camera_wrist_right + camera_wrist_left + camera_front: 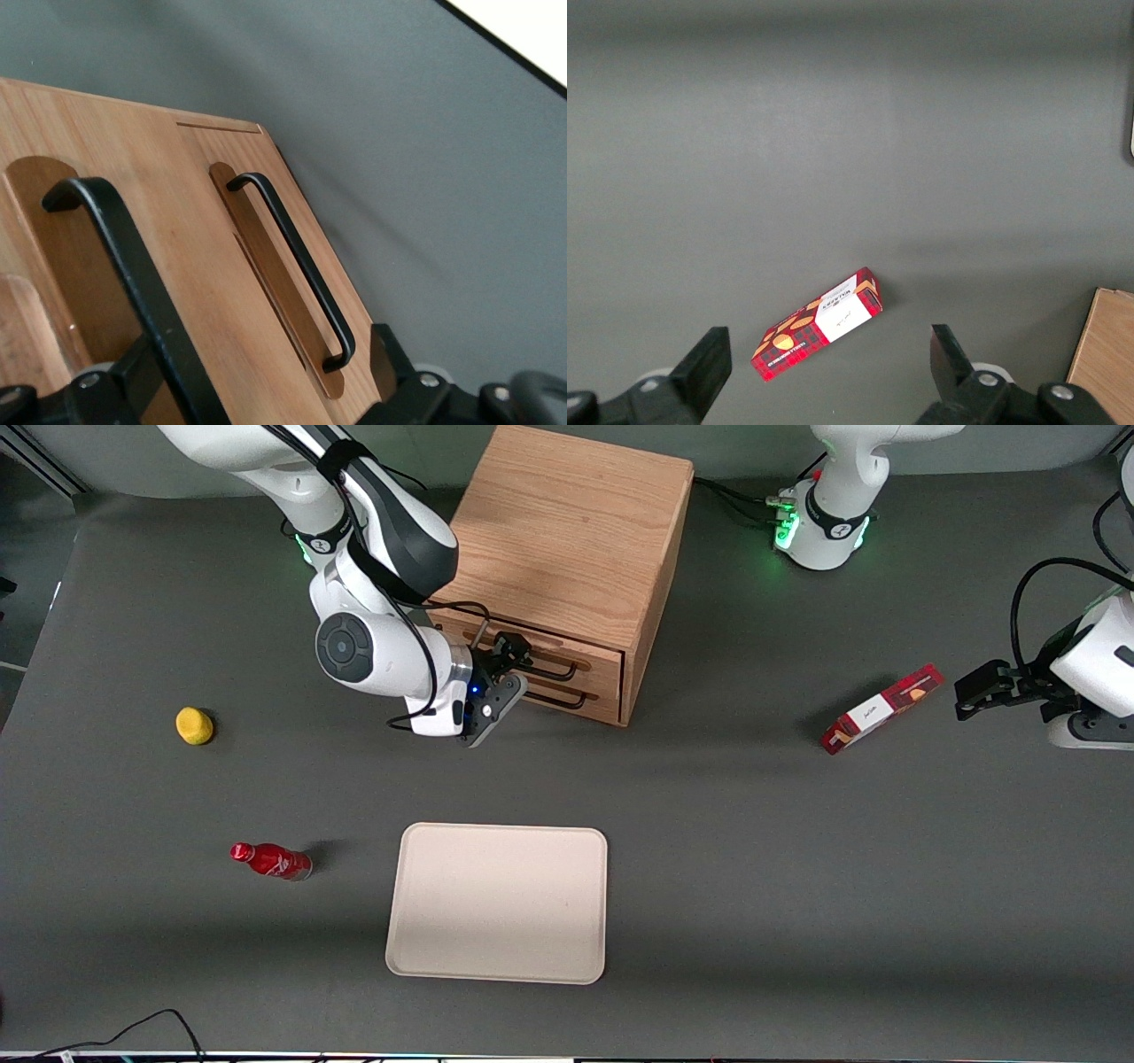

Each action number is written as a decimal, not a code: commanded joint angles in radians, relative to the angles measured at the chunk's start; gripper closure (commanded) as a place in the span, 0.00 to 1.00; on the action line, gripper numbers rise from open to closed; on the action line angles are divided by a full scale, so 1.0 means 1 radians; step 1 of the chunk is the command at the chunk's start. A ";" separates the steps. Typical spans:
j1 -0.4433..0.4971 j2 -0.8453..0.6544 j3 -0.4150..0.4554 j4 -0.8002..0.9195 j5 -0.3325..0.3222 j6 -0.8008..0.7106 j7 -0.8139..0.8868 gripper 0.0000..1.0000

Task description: Close top drawer

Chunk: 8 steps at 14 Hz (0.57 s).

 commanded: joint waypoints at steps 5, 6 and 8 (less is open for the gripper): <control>-0.017 -0.064 0.039 -0.061 0.041 0.003 0.011 0.00; -0.017 -0.065 0.040 -0.062 0.041 0.003 0.029 0.00; -0.013 -0.065 0.042 -0.061 0.041 0.007 0.056 0.00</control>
